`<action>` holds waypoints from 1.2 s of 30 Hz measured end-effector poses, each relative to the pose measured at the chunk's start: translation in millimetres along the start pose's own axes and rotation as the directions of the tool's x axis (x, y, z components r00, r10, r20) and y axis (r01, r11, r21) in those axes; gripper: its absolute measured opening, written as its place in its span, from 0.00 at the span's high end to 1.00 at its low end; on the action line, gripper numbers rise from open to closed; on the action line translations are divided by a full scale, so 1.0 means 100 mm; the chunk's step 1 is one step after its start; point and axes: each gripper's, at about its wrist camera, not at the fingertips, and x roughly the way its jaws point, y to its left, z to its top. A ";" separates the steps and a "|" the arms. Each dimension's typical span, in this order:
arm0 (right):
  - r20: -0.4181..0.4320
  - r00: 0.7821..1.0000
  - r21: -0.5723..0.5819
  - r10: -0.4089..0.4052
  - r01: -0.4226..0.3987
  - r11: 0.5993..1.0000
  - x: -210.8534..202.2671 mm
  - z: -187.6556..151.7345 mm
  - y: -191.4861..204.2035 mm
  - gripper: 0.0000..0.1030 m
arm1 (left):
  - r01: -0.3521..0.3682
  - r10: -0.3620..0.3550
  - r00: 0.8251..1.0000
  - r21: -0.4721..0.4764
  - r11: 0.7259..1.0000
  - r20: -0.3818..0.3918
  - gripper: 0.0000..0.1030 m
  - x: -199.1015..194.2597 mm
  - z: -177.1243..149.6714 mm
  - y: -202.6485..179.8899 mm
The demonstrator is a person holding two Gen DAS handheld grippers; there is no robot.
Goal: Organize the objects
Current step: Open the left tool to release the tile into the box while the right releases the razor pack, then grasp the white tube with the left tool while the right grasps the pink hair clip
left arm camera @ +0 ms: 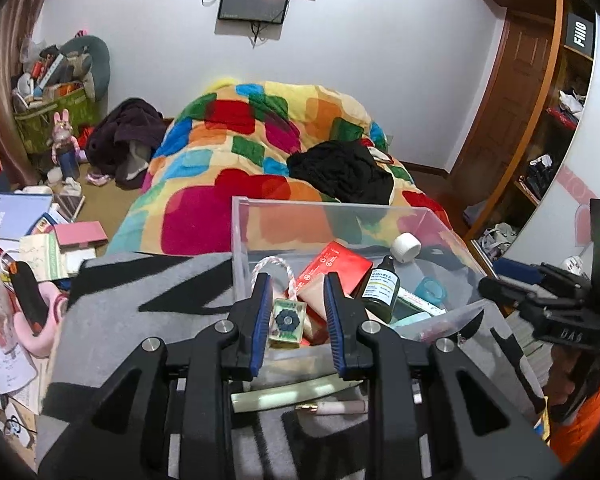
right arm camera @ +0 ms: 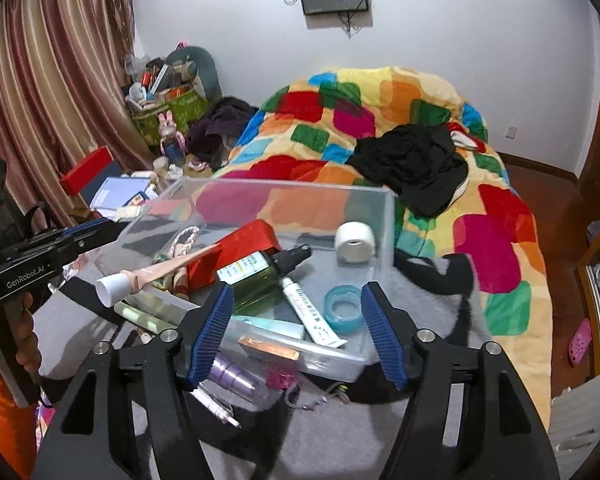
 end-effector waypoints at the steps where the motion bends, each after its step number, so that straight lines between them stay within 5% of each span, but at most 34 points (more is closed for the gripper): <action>1: 0.007 1.000 0.000 -0.007 0.007 1.000 -0.04 0.00 -0.03 0.38 | -0.007 0.007 1.000 0.004 1.000 0.006 0.63 -0.04 -0.01 0.01; 4: 0.017 0.999 -0.005 -0.033 0.033 0.999 -0.13 -0.04 -0.11 0.37 | -0.038 0.038 0.999 0.024 0.999 0.022 0.47 -0.14 -0.06 0.03; 13: -0.068 0.995 0.033 -0.071 0.073 0.997 -0.10 -0.41 -0.39 0.36 | -0.056 0.064 0.993 0.078 0.995 -0.102 0.43 -0.03 -0.40 0.19; 23: -0.162 0.987 0.041 -0.002 0.008 0.999 0.24 -0.62 -0.22 0.37 | 0.018 0.005 0.955 0.075 0.997 -0.295 0.39 0.45 -0.58 0.29; 29: -0.215 0.977 0.020 0.012 -0.008 1.000 0.42 -0.66 -0.12 0.38 | 0.084 -0.045 0.946 0.110 0.990 -0.321 0.37 0.48 -0.65 0.17; 35: -0.214 0.977 -0.050 -0.010 0.000 0.999 0.42 -0.70 -0.02 0.74 | 0.108 -0.059 0.948 0.142 0.984 -0.313 0.51 0.37 -0.71 0.08; 36: -0.214 0.977 -0.048 -0.002 -0.009 0.999 0.42 -0.70 -0.02 0.84 | 0.113 -0.063 0.947 0.143 0.983 -0.315 0.60 0.35 -0.71 0.07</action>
